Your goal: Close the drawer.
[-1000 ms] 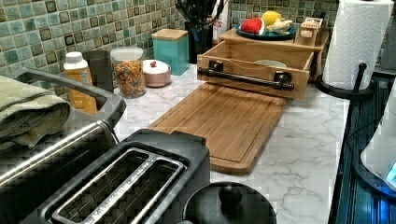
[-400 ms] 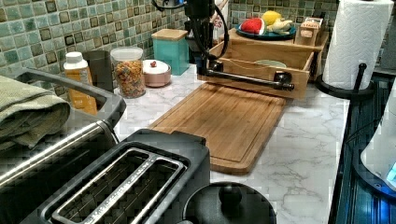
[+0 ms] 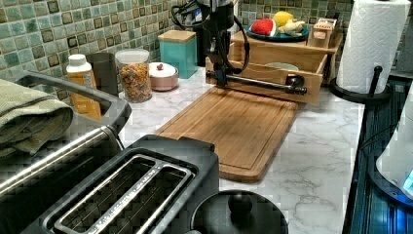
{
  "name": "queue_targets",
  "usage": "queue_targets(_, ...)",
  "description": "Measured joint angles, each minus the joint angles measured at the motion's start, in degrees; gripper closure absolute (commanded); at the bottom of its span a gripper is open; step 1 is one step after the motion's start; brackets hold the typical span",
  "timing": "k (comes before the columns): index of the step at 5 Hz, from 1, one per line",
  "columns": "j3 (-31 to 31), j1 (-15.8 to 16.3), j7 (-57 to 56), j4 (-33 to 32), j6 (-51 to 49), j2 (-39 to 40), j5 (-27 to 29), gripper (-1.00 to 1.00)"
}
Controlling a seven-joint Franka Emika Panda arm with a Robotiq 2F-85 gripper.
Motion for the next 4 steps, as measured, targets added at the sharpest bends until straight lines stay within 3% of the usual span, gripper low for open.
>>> queue_targets(4, -1.2, 0.0, 0.4, -4.7, 8.7, 3.8, -3.3, 1.0)
